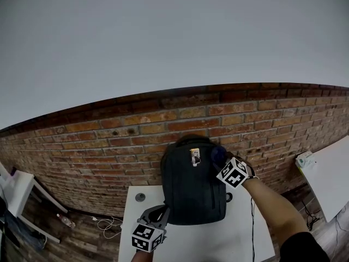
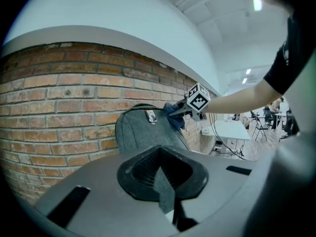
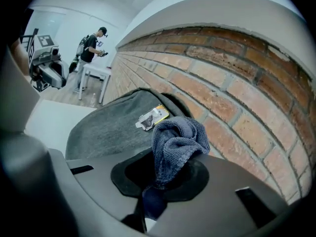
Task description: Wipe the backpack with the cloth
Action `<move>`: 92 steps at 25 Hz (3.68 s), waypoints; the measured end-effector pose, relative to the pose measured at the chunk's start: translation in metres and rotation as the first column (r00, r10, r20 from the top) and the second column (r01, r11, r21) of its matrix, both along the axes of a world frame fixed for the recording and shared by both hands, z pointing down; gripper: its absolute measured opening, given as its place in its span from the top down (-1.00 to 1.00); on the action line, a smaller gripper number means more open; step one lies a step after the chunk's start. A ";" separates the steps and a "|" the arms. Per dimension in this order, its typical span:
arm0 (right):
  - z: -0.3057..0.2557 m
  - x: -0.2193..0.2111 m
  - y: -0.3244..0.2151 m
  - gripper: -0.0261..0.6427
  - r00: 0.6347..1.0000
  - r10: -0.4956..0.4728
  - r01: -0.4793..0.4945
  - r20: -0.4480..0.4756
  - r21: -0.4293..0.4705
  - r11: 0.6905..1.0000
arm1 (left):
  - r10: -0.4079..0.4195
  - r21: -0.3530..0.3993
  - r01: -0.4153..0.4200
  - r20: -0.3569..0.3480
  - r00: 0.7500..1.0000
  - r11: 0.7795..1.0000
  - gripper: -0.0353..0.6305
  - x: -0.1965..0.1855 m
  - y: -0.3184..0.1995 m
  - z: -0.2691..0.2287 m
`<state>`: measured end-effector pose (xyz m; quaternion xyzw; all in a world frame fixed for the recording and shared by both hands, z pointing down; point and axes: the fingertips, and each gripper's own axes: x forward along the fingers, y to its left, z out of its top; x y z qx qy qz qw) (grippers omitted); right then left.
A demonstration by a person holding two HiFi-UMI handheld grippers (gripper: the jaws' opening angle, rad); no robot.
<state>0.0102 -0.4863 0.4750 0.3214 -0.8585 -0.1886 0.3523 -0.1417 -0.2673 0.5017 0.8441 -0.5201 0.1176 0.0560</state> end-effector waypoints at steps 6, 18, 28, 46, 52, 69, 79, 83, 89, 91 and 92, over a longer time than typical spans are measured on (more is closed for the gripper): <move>-0.039 -0.017 -0.010 0.77 0.999 -0.012 0.007 0.045 0.097 0.995 | 0.010 -0.004 -0.010 0.005 1.000 1.000 0.95 0.003 0.003 0.002; -0.017 -0.036 -0.025 0.77 0.993 0.014 -0.009 0.119 -0.042 0.999 | 0.004 -0.015 -0.004 0.000 1.000 1.000 0.95 -0.003 0.007 0.005; 0.017 -0.041 0.005 0.77 0.990 -0.034 0.050 0.133 -0.120 0.992 | 0.021 -0.012 -0.021 -0.006 1.000 1.000 0.95 0.005 0.009 0.003; 0.078 -0.020 0.074 0.77 0.975 -0.078 0.126 0.209 -0.230 0.965 | 0.033 -0.024 -0.034 -0.016 0.999 0.999 0.95 0.009 0.007 0.006; 0.093 -0.012 0.097 0.77 0.969 -0.080 0.143 0.234 -0.270 0.952 | 0.037 -0.032 -0.037 -0.017 0.999 0.999 0.95 0.008 0.009 0.010; 0.233 0.042 0.193 0.77 0.980 -0.201 0.182 0.012 -0.482 0.857 | 0.054 -0.056 -0.055 -0.021 0.998 0.997 0.95 0.015 0.011 0.019; 0.277 0.042 0.221 0.77 0.963 -0.257 0.172 -0.082 -0.546 0.820 | 0.058 -0.080 -0.059 -0.023 0.998 0.995 0.95 0.016 0.012 0.030; 0.263 0.029 0.216 0.77 0.960 -0.273 0.201 -0.061 -0.530 0.824 | 0.048 -0.073 -0.049 -0.019 0.999 0.996 0.95 0.009 0.009 0.026; 0.240 0.016 0.206 0.77 0.962 -0.271 0.218 -0.038 -0.492 0.843 | 0.035 -0.059 -0.037 -0.024 0.999 0.998 0.95 0.004 0.006 0.023; 0.236 0.015 0.203 0.77 0.963 -0.267 0.215 -0.040 -0.482 0.850 | 0.039 -0.061 -0.040 -0.022 0.999 0.997 0.95 0.005 0.006 0.023; 0.234 0.014 0.202 0.77 0.963 -0.267 0.215 -0.044 -0.477 0.853 | 0.039 -0.062 -0.040 -0.022 0.999 0.997 0.95 0.005 0.006 0.023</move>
